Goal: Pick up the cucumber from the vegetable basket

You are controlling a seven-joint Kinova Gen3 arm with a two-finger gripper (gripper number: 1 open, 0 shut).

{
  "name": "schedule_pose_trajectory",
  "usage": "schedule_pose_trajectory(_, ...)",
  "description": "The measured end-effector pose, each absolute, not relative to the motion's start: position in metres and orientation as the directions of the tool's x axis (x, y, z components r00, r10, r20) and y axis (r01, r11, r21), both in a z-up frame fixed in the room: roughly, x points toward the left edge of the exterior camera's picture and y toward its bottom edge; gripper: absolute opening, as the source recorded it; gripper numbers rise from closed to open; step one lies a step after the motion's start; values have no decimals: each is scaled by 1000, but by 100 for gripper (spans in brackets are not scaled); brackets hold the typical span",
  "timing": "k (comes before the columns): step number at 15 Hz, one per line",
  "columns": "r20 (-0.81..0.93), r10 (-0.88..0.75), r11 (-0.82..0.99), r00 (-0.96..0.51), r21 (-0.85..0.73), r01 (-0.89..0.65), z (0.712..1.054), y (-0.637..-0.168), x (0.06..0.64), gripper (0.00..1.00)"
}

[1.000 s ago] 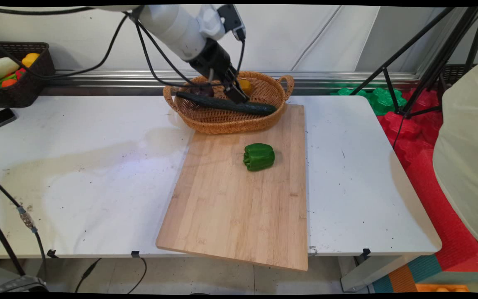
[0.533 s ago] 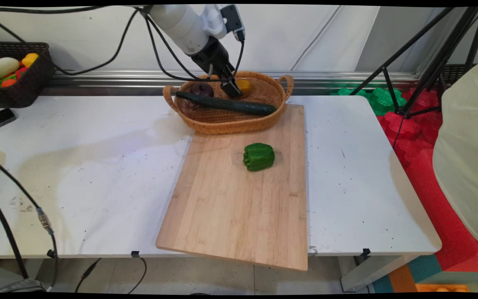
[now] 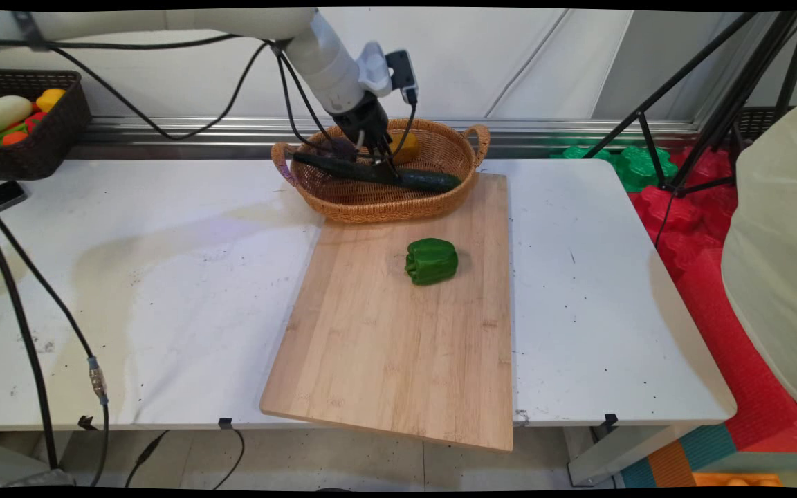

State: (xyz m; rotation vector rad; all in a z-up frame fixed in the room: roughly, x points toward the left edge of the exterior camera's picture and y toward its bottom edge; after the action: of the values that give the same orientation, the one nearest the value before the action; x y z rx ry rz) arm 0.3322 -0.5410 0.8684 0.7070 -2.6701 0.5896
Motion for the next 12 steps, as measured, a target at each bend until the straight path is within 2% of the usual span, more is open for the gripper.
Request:
schedule_pose_trajectory(10,326,-363,837,-873,-297,-459,831,-570,333,100)
schedule_pose_trajectory(11,323,-357,840,-876,-299,-453,830,-571,332,0)
schedule_pose_trajectory(12,322,-352,842,-879,-301,-448,830,-572,332,0)
